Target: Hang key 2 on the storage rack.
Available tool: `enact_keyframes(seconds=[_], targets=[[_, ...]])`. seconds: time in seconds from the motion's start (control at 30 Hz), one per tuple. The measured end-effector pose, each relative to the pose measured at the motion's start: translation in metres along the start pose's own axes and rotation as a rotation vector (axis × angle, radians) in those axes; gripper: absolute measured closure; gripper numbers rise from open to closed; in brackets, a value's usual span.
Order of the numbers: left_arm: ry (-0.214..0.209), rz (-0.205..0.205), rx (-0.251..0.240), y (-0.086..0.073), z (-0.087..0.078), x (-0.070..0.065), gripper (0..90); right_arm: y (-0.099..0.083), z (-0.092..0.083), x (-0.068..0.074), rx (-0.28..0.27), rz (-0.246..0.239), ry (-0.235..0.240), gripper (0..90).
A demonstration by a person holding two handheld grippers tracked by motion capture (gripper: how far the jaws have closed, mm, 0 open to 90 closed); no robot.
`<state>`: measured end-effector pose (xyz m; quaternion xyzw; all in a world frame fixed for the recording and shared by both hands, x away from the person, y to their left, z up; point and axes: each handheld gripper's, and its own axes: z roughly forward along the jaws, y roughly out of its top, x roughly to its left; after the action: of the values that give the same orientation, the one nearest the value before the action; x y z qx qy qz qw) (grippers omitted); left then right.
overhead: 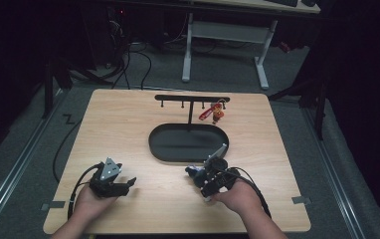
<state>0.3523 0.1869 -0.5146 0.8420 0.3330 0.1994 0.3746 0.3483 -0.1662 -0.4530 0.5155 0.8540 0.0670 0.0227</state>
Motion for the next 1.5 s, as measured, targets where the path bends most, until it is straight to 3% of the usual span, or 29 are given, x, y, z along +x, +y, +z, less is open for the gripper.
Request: enact_keyframes(seconds=[0.2,0.37,0.6,0.67,0.7,0.73,0.77,0.83,0.9,1.0,1.07,1.23,1.5], targets=[[-0.003,0.008,0.0,0.001,0.001,-0.001,26.5,0.006,0.018,0.0,0.024,-0.021,0.01,19.7],[-0.007,0.016,0.001,0.001,0.001,-0.002,26.9,0.007,0.03,0.001,0.039,-0.034,0.018,28.5],[-0.008,0.019,0.006,0.001,0.002,-0.003,27.1,0.01,0.034,0.0,0.043,-0.038,0.024,36.6],[-0.009,0.019,0.007,0.001,0.002,-0.003,27.1,0.009,0.034,0.001,0.044,-0.041,0.023,43.7],[-0.009,0.02,0.007,0.001,0.002,-0.003,27.1,0.009,0.033,0.003,0.047,-0.024,0.021,45.6],[-0.009,0.02,0.008,0.001,0.002,-0.003,27.1,0.009,0.032,0.001,0.036,-0.049,0.016,46.2],[-0.009,0.02,0.008,0.001,0.002,-0.003,27.1,0.009,0.031,0.003,0.043,-0.021,0.014,46.7],[-0.009,0.02,0.008,0.001,0.002,-0.003,27.1,0.009,0.029,0.001,0.023,-0.046,0.021,47.3],[-0.01,0.02,0.007,0.001,0.002,-0.003,27.2,0.009,0.026,0.0,0.021,-0.04,0.017,47.5],[-0.01,0.022,0.007,0.001,0.002,-0.003,27.3,0.008,0.018,-0.001,0.005,-0.024,0.017,47.8],[-0.012,0.022,0.008,0.001,0.002,-0.003,27.4,0.009,0.012,-0.003,-0.012,-0.046,0.006,47.8],[-0.013,0.028,0.008,0.001,0.002,-0.004,27.4,0.008,-0.003,-0.008,-0.028,-0.033,0.018,47.8],[-0.016,0.026,0.009,0.001,0.003,-0.004,27.3,0.01,-0.023,-0.014,-0.026,-0.008,0.017,47.8]])
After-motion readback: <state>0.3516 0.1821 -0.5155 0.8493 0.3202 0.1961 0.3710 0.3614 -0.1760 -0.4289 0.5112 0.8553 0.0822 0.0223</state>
